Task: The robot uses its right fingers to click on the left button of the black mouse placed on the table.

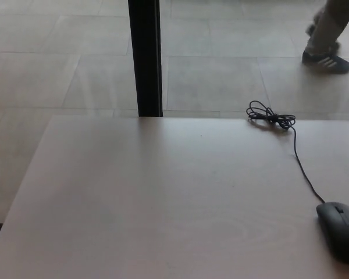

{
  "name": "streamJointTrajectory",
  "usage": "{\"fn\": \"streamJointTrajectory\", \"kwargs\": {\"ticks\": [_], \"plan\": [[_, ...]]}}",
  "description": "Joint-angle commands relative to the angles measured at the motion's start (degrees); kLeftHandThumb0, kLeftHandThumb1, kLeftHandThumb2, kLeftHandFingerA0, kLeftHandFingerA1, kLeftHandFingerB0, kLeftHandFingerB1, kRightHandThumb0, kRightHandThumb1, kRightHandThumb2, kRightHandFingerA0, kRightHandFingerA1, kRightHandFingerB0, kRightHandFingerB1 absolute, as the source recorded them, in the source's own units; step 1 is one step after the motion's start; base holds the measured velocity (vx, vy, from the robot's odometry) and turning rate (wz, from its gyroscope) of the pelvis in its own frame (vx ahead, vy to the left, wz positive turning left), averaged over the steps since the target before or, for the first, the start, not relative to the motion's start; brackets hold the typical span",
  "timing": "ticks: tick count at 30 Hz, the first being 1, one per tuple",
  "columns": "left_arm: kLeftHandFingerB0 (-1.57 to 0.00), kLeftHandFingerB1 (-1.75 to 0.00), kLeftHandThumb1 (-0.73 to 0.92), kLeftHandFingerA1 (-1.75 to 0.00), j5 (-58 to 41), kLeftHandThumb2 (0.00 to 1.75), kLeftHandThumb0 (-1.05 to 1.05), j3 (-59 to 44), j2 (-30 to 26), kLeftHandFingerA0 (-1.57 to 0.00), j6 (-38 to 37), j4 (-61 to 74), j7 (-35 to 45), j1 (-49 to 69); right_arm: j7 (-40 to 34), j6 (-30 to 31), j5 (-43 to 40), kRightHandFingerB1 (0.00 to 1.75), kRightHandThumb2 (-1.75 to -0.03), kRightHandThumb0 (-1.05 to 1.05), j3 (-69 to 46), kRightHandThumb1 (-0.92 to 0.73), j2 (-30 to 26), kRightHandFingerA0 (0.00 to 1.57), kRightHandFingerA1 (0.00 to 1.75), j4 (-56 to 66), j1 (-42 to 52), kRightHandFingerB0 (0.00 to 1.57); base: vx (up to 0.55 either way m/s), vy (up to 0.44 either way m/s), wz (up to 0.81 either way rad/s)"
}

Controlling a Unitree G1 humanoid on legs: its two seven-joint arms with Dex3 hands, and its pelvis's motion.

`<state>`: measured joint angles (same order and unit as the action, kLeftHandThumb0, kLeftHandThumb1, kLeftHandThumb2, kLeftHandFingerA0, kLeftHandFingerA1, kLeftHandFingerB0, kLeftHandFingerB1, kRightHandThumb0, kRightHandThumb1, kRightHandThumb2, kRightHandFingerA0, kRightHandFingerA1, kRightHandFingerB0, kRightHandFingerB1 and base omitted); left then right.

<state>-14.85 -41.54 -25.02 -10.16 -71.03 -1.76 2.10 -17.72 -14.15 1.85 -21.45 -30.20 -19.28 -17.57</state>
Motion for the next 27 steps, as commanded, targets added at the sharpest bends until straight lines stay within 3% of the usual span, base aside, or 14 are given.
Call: {"fn": "streamJointTrajectory", "kwargs": {"ticks": [1, 2, 5, 6, 7, 8, 12, 13, 15, 16, 24, 27], "plan": [[-0.78, -0.54, 0.44, -0.84, -2.08, 0.56, -0.47, -0.44, -1.93, -0.95, -2.5, -0.63, 0.03, 0.01, 9.37, 8.49, 14.14, 0.32, -0.59, -0.45, 12.47, -0.63, -5.63, 0.5, 0.45, 12.38, 0.64, 0.34, 0.0, 0.0, 0.0], [-0.79, -0.53, 0.47, -0.91, -1.76, 0.54, -0.47, -0.16, -2.03, -1.01, -2.49, -0.51, -0.28, 0.15, 9.63, 9.77, 16.28, 0.31, -0.59, -0.47, 14.29, -0.64, -5.99, 0.51, 0.45, 12.77, 1.02, 0.33, 0.0, 0.0, 0.0], [-0.74, -0.53, 0.47, -0.76, -2.66, 0.55, -0.47, -0.81, -2.11, -0.94, -1.07, 0.0, -0.13, -0.13, 12.83, 11.29, 18.14, 0.32, -0.61, -0.56, 18.94, -0.67, -6.68, 0.47, 0.44, 14.03, 2.16, 0.31, 0.0, 0.0, 0.0], [-0.75, -0.53, 0.47, -0.74, -2.04, 0.55, -0.49, -0.31, -2.09, -0.97, -1.8, -0.04, -0.38, 0.08, 14.07, 12.43, 20.75, 0.31, -0.63, -0.66, 21.48, -0.75, -7.16, 0.44, 0.44, 15.08, 3.04, 0.32, 0.0, 0.0, 0.0], [-0.78, -0.53, 0.47, -0.79, -2.01, 0.55, -0.5, -0.32, -2.11, -1.0, -1.92, -0.24, -0.42, 0.03, 14.7, 12.29, 20.33, 0.43, -1.01, -0.72, 22.39, -0.62, -6.99, 0.41, 0.59, 15.28, 3.42, 0.19, 0.0, 0.0, 0.0], [-0.77, -0.53, 0.48, -0.8, -1.89, 0.55, -0.51, -0.21, -2.19, -1.0, -1.73, -0.36, -0.56, -0.03, 15.06, 11.95, 20.28, 0.32, -0.67, -0.77, 23.2, -0.78, -7.03, 0.41, 0.46, 15.15, 3.59, 0.32, 0.0, 0.0, 0.0], [-0.81, -0.54, 0.5, -0.78, -2.27, 0.55, -0.47, -0.56, -2.15, -0.98, -1.99, -0.43, -0.35, -0.22, 16.66, 13.6, 23.6, 0.31, -0.68, -0.86, 28.01, -0.9, -8.05, 0.35, 0.43, 14.55, 3.25, 0.33, 0.0, 0.0, 0.0], [-0.77, -0.54, 0.52, -0.78, -2.11, 0.56, -0.47, -0.4, -2.3, -0.98, -1.66, -0.47, -0.5, -0.36, 16.55, 13.6, 25.25, 0.45, -1.16, -0.89, 29.77, -0.77, -8.0, 0.31, 0.53, 14.24, 3.61, 0.29, 0.0, 0.0, 0.0], [-0.74, -0.53, 0.52, -0.79, -2.28, 0.56, -0.47, -0.52, -2.26, -0.97, -1.77, -0.26, -0.19, -0.25, 15.81, 12.53, 24.92, 0.47, -1.17, -0.89, 30.49, -0.76, -7.83, 0.25, 0.52, 12.94, 3.67, 0.32, 0.0, 0.0, 0.0], [-0.74, -0.53, 0.52, -0.78, -2.24, 0.56, -0.47, -0.48, -2.33, -0.96, -1.59, -0.25, -0.36, -0.24, 15.2, 12.15, 25.28, 0.34, -0.69, -0.91, 31.0, -0.89, -7.71, 0.32, 0.47, 12.14, 3.54, 0.41, 0.0, 0.0, 0.0], [-0.8, -0.56, 0.53, -0.8, -2.22, 0.56, -0.51, -0.35, -2.47, -0.96, -1.83, -0.07, -0.68, -0.54, 13.07, 12.03, 29.44, 0.36, -0.74, -0.99, 34.77, -0.92, -8.53, 0.31, 0.52, 8.74, 3.05, 0.44, 0.0, 0.0, 0.0], [-0.74, -0.54, 0.54, -0.72, -2.51, 0.57, -0.49, -0.55, -2.63, -0.93, -1.69, -0.44, -0.92, -0.93, 12.2, 12.29, 31.48, 0.35, -0.73, -0.96, 36.13, -0.92, -8.67, 0.3, 0.5, 7.88, 3.13, 0.42, 0.0, 0.0, 0.0]]}}
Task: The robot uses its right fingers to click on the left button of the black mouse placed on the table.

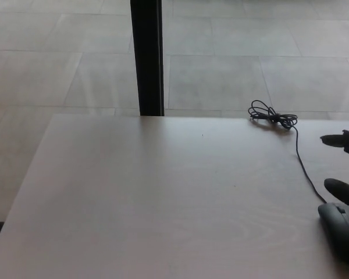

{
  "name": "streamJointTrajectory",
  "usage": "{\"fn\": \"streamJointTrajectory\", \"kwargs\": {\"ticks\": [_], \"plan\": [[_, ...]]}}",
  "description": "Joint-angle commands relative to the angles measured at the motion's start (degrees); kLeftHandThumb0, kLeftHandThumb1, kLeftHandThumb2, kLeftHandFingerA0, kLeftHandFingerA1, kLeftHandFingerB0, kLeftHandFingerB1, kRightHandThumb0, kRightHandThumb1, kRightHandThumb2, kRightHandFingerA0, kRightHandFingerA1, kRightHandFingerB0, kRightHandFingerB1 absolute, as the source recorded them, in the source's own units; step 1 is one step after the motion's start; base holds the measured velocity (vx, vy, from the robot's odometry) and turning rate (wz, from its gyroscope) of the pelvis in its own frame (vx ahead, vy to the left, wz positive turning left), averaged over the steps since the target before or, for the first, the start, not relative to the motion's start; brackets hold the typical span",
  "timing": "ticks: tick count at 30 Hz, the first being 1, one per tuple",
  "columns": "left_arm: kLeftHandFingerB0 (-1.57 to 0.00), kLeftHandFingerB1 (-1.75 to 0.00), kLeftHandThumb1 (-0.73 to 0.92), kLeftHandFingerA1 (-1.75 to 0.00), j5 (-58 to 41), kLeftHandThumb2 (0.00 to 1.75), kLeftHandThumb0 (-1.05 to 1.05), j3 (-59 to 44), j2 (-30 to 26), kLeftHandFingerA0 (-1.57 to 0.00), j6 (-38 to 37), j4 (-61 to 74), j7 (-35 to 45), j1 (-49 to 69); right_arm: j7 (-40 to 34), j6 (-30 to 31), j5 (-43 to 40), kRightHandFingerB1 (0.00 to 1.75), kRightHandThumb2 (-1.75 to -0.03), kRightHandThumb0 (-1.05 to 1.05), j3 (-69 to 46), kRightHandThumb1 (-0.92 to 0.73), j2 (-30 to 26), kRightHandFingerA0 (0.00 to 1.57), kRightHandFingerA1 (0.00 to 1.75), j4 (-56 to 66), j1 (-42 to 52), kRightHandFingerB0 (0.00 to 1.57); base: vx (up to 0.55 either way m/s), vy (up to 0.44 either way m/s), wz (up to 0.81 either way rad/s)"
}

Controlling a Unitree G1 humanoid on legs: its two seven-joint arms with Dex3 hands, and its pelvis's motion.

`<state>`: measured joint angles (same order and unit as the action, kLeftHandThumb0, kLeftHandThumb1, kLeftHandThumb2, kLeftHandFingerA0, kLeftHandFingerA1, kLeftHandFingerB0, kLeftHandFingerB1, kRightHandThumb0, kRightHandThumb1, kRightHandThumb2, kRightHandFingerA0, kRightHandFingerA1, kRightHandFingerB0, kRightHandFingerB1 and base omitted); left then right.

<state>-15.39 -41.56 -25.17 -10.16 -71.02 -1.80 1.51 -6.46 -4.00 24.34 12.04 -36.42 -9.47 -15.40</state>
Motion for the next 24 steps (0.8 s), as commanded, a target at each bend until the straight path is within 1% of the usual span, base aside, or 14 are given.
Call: {"fn": "streamJointTrajectory", "kwargs": {"ticks": [1, 4, 5, 6, 7, 8, 9, 11, 13, 17, 19, 20, 21, 24], "plan": [[-0.75, -0.55, 0.54, -0.82, -1.92, 0.56, -0.51, -0.36, -2.41, -0.95, -1.9, -0.31, -0.75, -0.21, 0.82, 2.38, 10.18, 0.34, -0.71, -0.94, 3.46, -0.92, -2.67, 0.3, 0.49, -2.2, 1.18, 0.42, 0.0, 0.0, 0.0], [-0.77, -0.55, 0.53, -0.72, -2.1, 0.56, -0.53, -0.32, -2.59, -0.93, -1.73, -0.49, -0.86, -0.19, 0.8, 2.33, 12.31, 0.34, -0.69, -0.9, 4.74, -0.92, -3.43, 0.31, 0.46, -2.67, 1.03, 0.42, 0.0, 0.0, 0.0], [-0.71, -0.53, 0.54, -0.72, -1.74, 0.57, -0.52, 0.15, -2.66, -0.94, -1.49, -0.36, -1.27, -0.18, 1.0, 2.4, 12.52, 0.35, -0.74, -0.92, 4.82, -0.84, -3.81, 0.28, 0.46, -2.64, 0.99, 0.4, 0.0, 0.0, 0.0], [-0.71, -0.53, 0.54, -0.72, -1.75, 0.57, -0.52, 0.22, -2.68, -0.94, -1.42, -0.35, -1.23, -0.18, 1.16, 2.56, 12.59, 0.35, -0.74, -0.92, 4.81, -0.84, -3.89, 0.28, 0.46, -2.54, 0.98, 0.4, 0.0, 0.0, 0.0], [-0.76, -0.56, 0.53, -0.79, -1.93, 0.56, -0.54, 0.15, -2.7, -0.96, -1.63, -0.41, -0.89, -0.13, 0.36, 2.02, 13.05, 0.34, -0.69, -0.88, 4.83, -0.92, -4.17, 0.3, 0.45, -2.99, 0.9, 0.4, 0.0, 0.0, 0.0], [-0.72, -0.54, 0.54, -0.75, -1.99, 0.57, -0.54, 0.18, -2.73, -0.94, -1.57, -0.41, -0.86, -0.09, -0.42, 1.92, 13.59, 0.35, -0.73, -0.89, 4.82, -0.83, -4.22, 0.28, 0.46, -3.29, 0.71, 0.41, 0.0, 0.0, 0.0], [-0.72, -0.55, 0.54, -0.77, -2.51, 0.56, -0.53, -0.19, -2.8, -0.95, -1.36, -0.59, -0.61, -0.16, -0.16, 2.49, 14.45, 0.33, -0.68, -0.86, 4.98, -0.92, -4.58, 0.3, 0.44, -3.28, 0.44, 0.4, 0.0, 0.0, 0.0], [-0.72, -0.55, 0.53, -0.77, -2.93, 0.56, -0.53, -0.37, -2.95, -0.97, -1.13, -0.52, -0.13, -0.06, 1.61, 4.16, 15.1, 0.32, -0.69, -0.86, 5.03, -0.92, -4.84, 0.27, 0.42, -2.38, 0.26, 0.38, 0.0, 0.0, 0.0], [-0.72, -0.53, 0.55, -0.75, -2.85, 0.57, -0.56, 0.06, -3.04, -0.97, -1.46, -0.47, 0.2, 0.1, -0.3, 2.87, 15.76, 0.33, -0.68, -0.87, 4.9, -0.91, -4.85, 0.34, 0.45, -3.34, 0.35, 0.44, 0.0, 0.0, 0.0], [-0.72, -0.54, 0.54, -0.76, -3.0, 0.57, -0.55, 0.48, -3.18, -0.98, -1.23, -0.46, 0.11, -0.05, -1.54, 1.71, 16.29, 0.34, -0.68, -0.87, 4.78, -0.9, -4.26, 0.34, 0.44, -5.21, 0.64, 0.45, 0.0, 0.0, 0.0], [-0.73, -0.55, 0.54, -0.7, -3.21, 0.57, -0.57, 0.31, -3.02, -0.93, -1.68, -0.94, 0.43, 0.01, -3.08, 1.0, 18.09, 0.34, -0.68, -0.87, 5.89, -0.9, -4.32, 0.37, 0.45, -7.72, 0.88, 0.46, 0.0, 0.0, 0.0], [-0.75, -0.55, 0.54, -0.74, -3.31, 0.57, -0.57, 0.29, -3.09, -0.97, -1.37, -1.04, 0.45, -0.1, -1.86, 2.22, 19.76, 0.5, -1.17, -0.85, 7.09, -0.75, -4.68, 0.23, 0.52, -8.91, 0.75, 0.38, 0.0, 0.0, 0.0], [-0.75, -0.56, 0.55, -0.73, -3.24, 0.57, -0.57, 0.41, -3.1, -0.96, -1.35, -0.89, 0.25, -0.07, -1.91, 2.09, 19.82, 0.33, -0.68, -0.87, 7.25, -0.92, -4.55, 0.33, 0.45, -9.68, 0.8, 0.43, 0.0, 0.0, 0.0], [-0.75, -0.56, 0.56, -0.7, -3.17, 0.57, -0.57, 0.62, -3.22, -0.94, -1.29, -0.41, -0.13, 0.07, -2.54, 1.33, 19.58, 0.33, -0.68, -0.86, 7.42, -0.92, -3.92, 0.34, 0.44, -11.51, 0.61, 0.43, 0.0, 0.0, 0.0]]}}
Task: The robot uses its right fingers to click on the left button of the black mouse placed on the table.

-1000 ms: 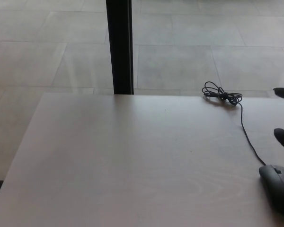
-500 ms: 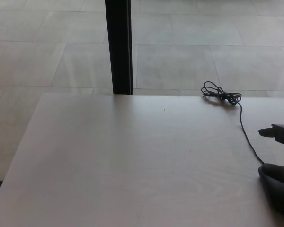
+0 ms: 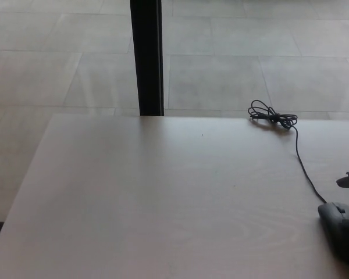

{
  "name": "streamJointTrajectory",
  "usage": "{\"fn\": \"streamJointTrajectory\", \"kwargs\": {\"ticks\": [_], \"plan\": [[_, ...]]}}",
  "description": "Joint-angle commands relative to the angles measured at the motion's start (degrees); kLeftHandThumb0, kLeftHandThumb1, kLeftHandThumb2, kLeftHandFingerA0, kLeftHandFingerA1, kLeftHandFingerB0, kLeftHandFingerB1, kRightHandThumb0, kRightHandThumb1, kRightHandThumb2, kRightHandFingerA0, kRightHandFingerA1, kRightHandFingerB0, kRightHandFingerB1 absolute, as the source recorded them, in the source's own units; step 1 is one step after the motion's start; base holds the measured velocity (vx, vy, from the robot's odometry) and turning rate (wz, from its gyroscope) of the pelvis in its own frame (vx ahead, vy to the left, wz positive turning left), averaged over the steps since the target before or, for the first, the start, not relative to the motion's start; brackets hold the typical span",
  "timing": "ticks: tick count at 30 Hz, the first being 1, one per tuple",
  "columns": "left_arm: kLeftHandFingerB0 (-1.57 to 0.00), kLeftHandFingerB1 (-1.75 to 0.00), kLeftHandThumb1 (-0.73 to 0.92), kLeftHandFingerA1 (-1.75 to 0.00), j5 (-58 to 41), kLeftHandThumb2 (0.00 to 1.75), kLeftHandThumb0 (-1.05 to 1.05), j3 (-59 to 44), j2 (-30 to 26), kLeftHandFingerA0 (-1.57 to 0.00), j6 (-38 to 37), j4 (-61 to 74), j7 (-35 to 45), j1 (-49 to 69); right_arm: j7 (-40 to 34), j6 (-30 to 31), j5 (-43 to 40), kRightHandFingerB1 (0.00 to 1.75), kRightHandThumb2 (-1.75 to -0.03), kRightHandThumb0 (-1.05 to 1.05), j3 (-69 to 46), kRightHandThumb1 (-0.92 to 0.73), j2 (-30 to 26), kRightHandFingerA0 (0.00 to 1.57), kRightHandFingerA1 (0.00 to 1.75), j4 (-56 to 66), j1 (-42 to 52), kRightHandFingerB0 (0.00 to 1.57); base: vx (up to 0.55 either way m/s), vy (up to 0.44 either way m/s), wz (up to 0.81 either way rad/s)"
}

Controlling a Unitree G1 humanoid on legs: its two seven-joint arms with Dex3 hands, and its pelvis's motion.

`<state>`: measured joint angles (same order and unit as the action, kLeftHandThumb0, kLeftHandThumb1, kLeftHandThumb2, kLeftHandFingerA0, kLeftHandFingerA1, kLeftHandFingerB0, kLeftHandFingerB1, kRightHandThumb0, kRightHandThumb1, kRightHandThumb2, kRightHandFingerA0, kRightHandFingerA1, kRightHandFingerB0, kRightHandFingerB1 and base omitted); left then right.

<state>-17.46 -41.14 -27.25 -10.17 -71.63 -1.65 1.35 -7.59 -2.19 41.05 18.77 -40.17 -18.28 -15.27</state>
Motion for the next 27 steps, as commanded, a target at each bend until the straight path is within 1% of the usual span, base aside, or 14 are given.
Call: {"fn": "streamJointTrajectory", "kwargs": {"ticks": [1, 2, 5, 6, 8, 9, 12, 15, 20, 21, 22, 24, 25, 27], "plan": [[-0.76, -0.58, 0.55, -0.81, -1.35, 0.57, -0.57, 0.07, -1.15, -0.98, -1.31, 0.41, 0.04, 0.3, -1.12, -0.39, 2.67, 0.49, -1.19, -0.87, 0.73, -0.78, 0.13, 0.23, 0.51, -3.08, 0.46, 0.36, 0.0, 0.0, 0.0], [-0.75, -0.55, 0.55, -0.75, -1.51, 0.57, -0.58, 0.01, -1.14, -0.97, -1.38, 0.4, 0.32, 0.29, -0.97, -0.33, 2.25, 0.49, -1.19, -0.86, 0.73, -0.77, 0.75, 0.24, 0.51, -3.61, 0.44, 0.37, 0.0, 0.0, 0.0], [-0.75, -0.55, 0.56, -0.75, -1.43, 0.57, -0.58, 0.28, -1.07, -0.95, -1.45, 0.22, -0.14, 0.12, -1.42, -0.78, 2.13, 0.49, -1.18, -0.85, 0.54, -0.77, 1.58, 0.24, 0.52, -4.23, 0.24, 0.36, 0.0, 0.0, 0.0], [-0.76, -0.54, 0.55, -0.67, -1.63, 0.57, -0.6, 0.17, -1.11, -0.97, -1.31, 0.09, -0.03, 0.03, -0.65, -0.67, 1.5, 0.33, -0.69, -0.83, 0.3, -0.92, 1.93, 0.29, 0.45, -4.16, 0.41, 0.39, 0.0, 0.0, 0.0], [-0.76, -0.54, 0.55, -0.67, -1.95, 0.57, -0.6, 0.1, -1.16, -0.97, -1.09, -0.14, 0.13, -0.2, 0.51, -0.54, 0.59, 0.33, -0.69, -0.83, -0.22, -0.92, 2.39, 0.29, 0.45, -4.04, 0.68, 0.39, 0.0, 0.0, 0.0], [-0.8, -0.57, 0.55, -0.74, -2.2, 0.57, -0.6, -0.11, -1.09, -1.0, -1.48, -0.35, 0.25, -0.37, 2.11, 0.39, -0.17, 0.32, -0.7, -0.84, -0.52, -0.92, 2.61, 0.25, 0.44, -4.12, 0.93, 0.37, 0.0, 0.0, 0.0], [-0.77, -0.56, 0.56, -0.65, -2.27, 0.58, -0.6, 0.01, -1.12, -0.9, -1.37, -0.02, 0.46, -0.06, 1.03, -0.78, -0.07, 0.33, -0.69, -0.84, -0.5, -0.92, 2.69, 0.27, 0.47, -6.11, 0.96, 0.39, 0.0, 0.0, 0.0], [-0.75, -0.54, 0.58, -0.61, -2.09, 0.58, -0.58, 0.27, -1.2, -0.9, -1.24, -0.17, -0.02, -0.12, -0.39, -2.09, -0.9, 0.33, -0.68, -0.83, -1.07, -0.92, 2.91, 0.28, 0.47, -8.54, 1.32, 0.39, 0.0, 0.0, 0.0], [-0.8, -0.57, 0.58, -0.63, -2.51, 0.59, -0.6, 0.08, -0.98, -0.92, -1.86, -0.57, 0.59, 0.06, -1.86, -3.39, -0.46, 0.33, -0.68, -0.82, -1.53, -0.92, 2.96, 0.29, 0.47, -9.77, 1.33, 0.41, 0.0, 0.0, 0.0], [-0.78, -0.55, 0.58, -0.63, -2.35, 0.58, -0.63, 0.29, -0.98, -0.91, -1.91, -0.32, 0.56, 0.28, -1.54, -3.45, -0.81, 0.53, -1.14, -0.76, -1.93, -0.72, 2.97, 0.15, 0.51, -9.37, 0.97, 0.39, 0.0, 0.0, 0.0], [-0.78, -0.55, 0.58, -0.61, -2.2, 0.58, -0.64, 0.47, -0.95, -0.89, -2.17, -0.19, 0.52, 0.46, -2.21, -4.24, -1.07, 0.35, -0.68, -0.8, -2.3, -0.9, 3.04, 0.29, 0.48, -9.46, 0.7, 0.44, 0.0, 0.0, 0.0], [-0.77, -0.56, 0.57, -0.62, -2.84, 0.58, -0.63, 0.0, -0.8, -0.87, -2.39, -0.12, 0.97, 0.5, -2.68, -4.37, -0.8, 0.35, -0.68, -0.81, -2.49, -0.91, 3.17, 0.3, 0.47, -9.66, 0.48, 0.44, 0.0, 0.0, 0.0], [-0.78, -0.56, 0.57, -0.65, -2.94, 0.58, -0.65, -0.05, -0.8, -0.9, -2.32, -0.11, 1.07, 0.52, -2.61, -4.25, -0.6, 0.53, -1.14, -0.74, -2.47, -0.7, 3.13, 0.15, 0.51, -9.52, 0.41, 0.39, 0.0, 0.0, 0.0], [-0.75, -0.55, 0.59, -0.61, -2.66, 0.58, -0.65, 0.28, -0.95, -0.86, -2.6, -0.25, 1.52, 0.72, -2.71, -4.26, -0.37, 0.51, -1.15, -0.8, -2.55, -0.74, 3.21, 0.22, 0.52, -9.22, 0.26, 0.4, 0.0, 0.0, 0.0]]}}
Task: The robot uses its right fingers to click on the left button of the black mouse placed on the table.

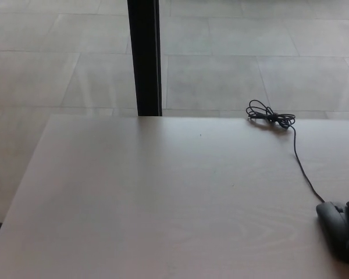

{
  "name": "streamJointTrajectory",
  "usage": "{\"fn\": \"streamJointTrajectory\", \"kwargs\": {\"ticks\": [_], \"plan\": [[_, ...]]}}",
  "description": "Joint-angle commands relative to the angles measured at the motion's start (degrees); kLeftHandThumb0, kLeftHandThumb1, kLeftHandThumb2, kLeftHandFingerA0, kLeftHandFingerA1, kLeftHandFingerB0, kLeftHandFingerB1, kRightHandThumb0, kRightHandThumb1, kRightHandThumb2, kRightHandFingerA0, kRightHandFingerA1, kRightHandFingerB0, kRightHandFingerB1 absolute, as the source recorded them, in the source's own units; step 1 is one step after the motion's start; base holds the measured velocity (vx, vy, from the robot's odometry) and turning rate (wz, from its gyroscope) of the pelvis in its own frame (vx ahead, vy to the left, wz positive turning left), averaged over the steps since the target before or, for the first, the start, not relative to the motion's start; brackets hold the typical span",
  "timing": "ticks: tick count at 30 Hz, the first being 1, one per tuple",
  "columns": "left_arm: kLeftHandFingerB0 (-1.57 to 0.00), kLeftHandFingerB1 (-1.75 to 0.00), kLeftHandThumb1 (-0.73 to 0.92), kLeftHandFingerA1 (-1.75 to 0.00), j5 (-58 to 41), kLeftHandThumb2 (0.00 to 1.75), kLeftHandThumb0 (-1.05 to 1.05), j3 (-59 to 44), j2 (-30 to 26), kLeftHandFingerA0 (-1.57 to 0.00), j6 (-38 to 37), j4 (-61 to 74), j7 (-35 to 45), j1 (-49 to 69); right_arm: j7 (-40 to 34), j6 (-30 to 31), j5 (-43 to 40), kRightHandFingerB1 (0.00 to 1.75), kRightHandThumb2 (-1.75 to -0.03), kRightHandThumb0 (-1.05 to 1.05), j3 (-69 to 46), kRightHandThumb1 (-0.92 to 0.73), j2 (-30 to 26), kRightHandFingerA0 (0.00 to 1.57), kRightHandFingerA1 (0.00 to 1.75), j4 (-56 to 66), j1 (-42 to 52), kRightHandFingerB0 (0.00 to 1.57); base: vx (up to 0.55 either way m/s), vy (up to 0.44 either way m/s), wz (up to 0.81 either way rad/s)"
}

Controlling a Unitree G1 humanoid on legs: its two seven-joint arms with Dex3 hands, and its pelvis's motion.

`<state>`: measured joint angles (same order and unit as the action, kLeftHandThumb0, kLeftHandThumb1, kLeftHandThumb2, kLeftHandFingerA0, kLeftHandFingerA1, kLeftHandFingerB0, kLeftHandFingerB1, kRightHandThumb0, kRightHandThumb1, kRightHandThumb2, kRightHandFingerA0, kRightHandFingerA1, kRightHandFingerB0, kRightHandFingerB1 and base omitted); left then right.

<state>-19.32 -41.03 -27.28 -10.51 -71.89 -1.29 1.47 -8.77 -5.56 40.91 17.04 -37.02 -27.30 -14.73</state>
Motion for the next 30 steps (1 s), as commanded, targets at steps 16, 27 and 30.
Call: {"fn": "streamJointTrajectory", "kwargs": {"ticks": [16, 27, 30], "plan": [[-0.74, -0.51, 0.62, -0.58, -0.87, 0.59, -0.71, 0.5, -0.87, -0.84, -3.2, 0.07, 2.48, 1.06, -2.39, -0.03, 1.87, 0.34, -0.67, -0.81, -0.46, -0.89, 0.84, 0.35, 0.42, 3.1, -1.08, 0.44, 0.0, 0.0, 0.0], [-0.75, -0.54, 0.62, -0.61, -1.21, 0.59, -0.72, 0.86, -0.96, -0.89, -3.35, -0.08, 2.41, 0.79, -1.08, 1.16, 2.32, 0.34, -0.68, -0.83, 0.29, -0.9, 1.9, 0.34, 0.43, 4.96, 0.35, 0.44, 0.0, 0.0, 0.0], [-0.71, -0.53, 0.64, -0.6, -1.13, 0.6, -0.71, 1.08, -0.83, -0.86, -3.45, 0.34, 2.8, 1.05, -1.03, 0.82, 2.46, 0.34, -0.67, -0.83, 0.4, -0.9, 2.1, 0.33, 0.45, 5.4, 0.59, 0.45, 0.0, 0.0, 0.0]]}}
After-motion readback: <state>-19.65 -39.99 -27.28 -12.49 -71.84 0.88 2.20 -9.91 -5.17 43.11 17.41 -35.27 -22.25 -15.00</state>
